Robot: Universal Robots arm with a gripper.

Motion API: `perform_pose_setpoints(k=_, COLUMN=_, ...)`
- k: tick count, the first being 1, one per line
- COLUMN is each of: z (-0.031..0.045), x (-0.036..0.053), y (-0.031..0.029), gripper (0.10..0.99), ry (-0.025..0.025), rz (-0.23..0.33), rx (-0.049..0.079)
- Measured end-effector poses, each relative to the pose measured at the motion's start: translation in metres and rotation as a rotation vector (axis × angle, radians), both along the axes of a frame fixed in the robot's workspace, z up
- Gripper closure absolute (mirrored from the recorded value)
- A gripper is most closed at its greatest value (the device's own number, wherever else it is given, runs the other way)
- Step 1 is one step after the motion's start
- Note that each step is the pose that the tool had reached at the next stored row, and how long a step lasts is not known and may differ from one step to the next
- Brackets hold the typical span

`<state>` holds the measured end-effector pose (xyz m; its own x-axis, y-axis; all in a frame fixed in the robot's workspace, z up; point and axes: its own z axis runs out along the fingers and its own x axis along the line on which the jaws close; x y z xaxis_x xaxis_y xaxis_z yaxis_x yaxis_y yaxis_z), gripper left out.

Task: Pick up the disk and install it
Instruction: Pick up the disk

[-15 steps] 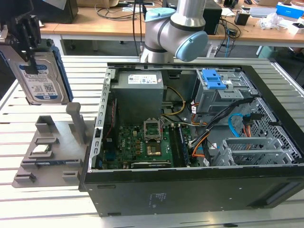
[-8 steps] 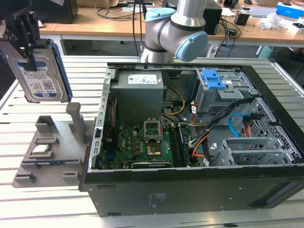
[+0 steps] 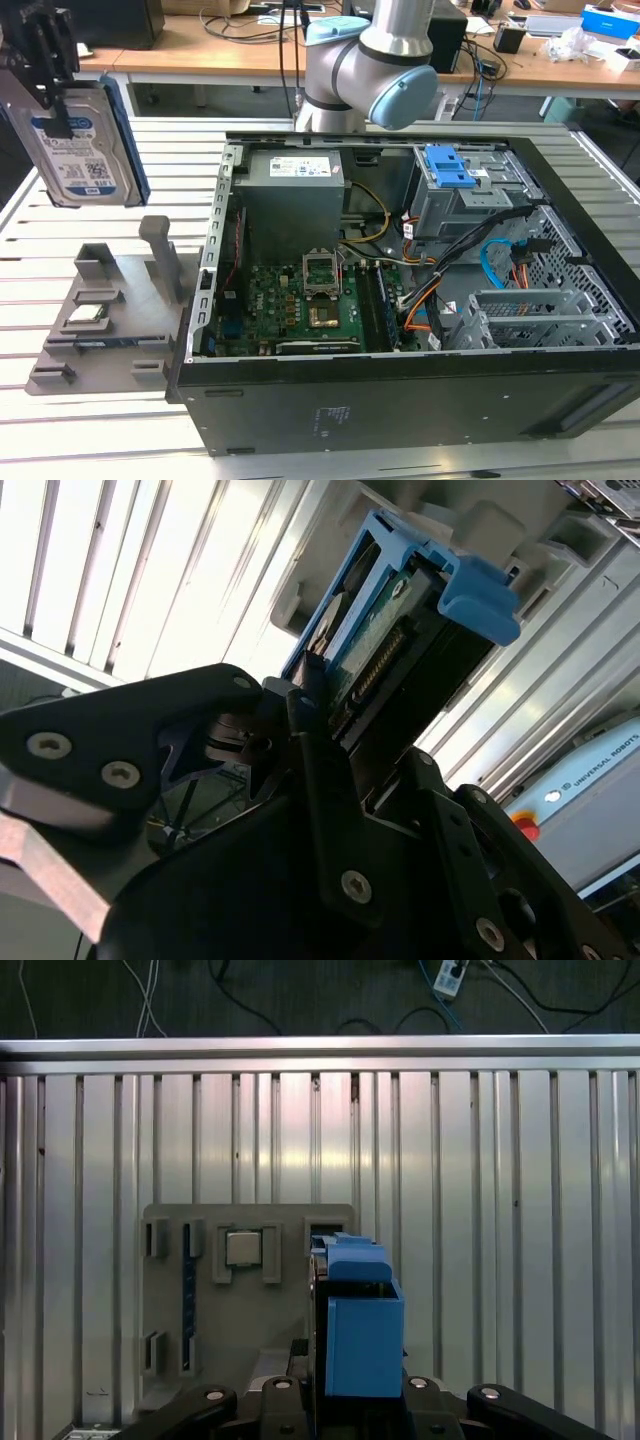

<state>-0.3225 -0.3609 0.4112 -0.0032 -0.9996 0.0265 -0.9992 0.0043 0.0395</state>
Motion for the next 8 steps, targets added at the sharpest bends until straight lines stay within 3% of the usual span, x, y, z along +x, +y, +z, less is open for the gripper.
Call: perform_pose_setpoints(k=8, z=0.0087, x=0.0001, y=0.0002, gripper=0.729, ry=0.0, rz=0.0, rx=0.0)
